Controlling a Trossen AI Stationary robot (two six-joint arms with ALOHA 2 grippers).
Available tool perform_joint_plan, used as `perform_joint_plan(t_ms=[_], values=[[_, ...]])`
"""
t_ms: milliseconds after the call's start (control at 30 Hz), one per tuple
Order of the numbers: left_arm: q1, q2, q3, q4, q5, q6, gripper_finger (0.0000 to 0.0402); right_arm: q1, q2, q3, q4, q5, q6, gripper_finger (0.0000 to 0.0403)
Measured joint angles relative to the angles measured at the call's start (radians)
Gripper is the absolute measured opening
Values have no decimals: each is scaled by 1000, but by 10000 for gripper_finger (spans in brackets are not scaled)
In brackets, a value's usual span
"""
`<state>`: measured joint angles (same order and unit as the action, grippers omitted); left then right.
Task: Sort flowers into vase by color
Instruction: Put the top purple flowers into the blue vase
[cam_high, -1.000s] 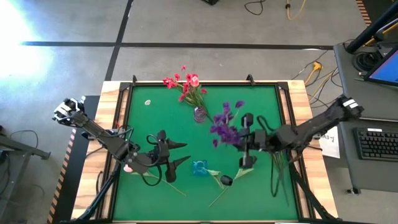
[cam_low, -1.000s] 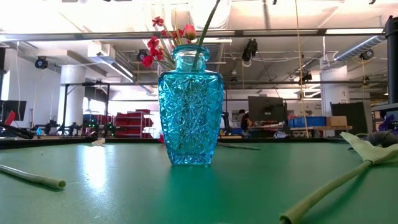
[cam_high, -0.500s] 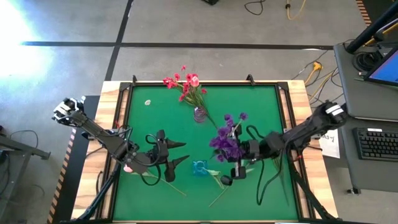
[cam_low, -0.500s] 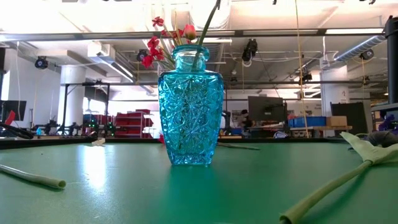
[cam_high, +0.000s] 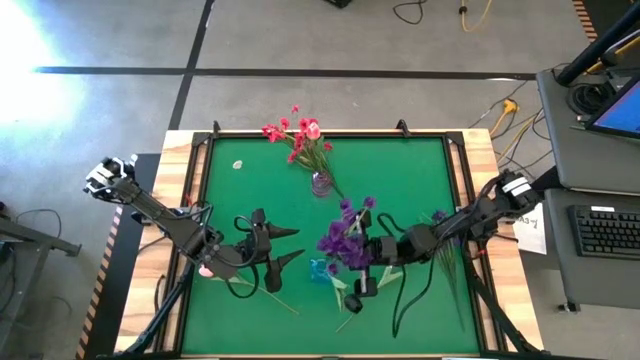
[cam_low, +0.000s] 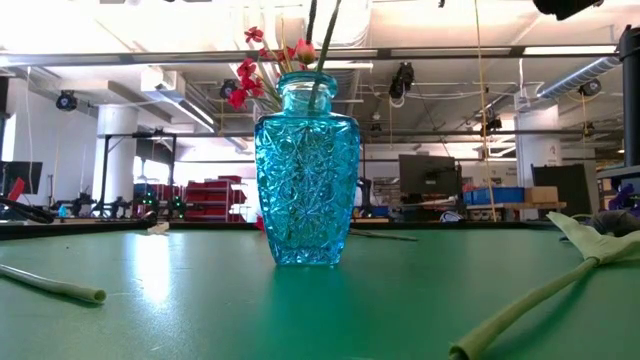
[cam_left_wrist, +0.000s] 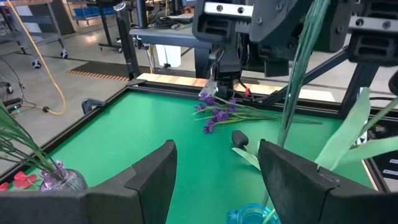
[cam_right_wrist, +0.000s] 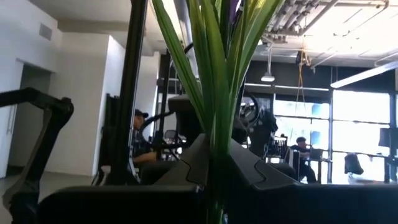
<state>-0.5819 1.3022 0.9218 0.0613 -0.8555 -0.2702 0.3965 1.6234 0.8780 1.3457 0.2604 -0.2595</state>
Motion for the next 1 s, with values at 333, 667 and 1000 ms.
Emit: perform_joint_plan(t_ms=[333,667,1000], values=[[0,0,0,-6,0,0,213,-43,43,-2,-27,2,107,18],[0,0,0,-11,0,0,213,-63,42,-3,-99,1,164,21],[0,0,0,-17,0,0,213,-64,42,-3,-138,1,182,28]])
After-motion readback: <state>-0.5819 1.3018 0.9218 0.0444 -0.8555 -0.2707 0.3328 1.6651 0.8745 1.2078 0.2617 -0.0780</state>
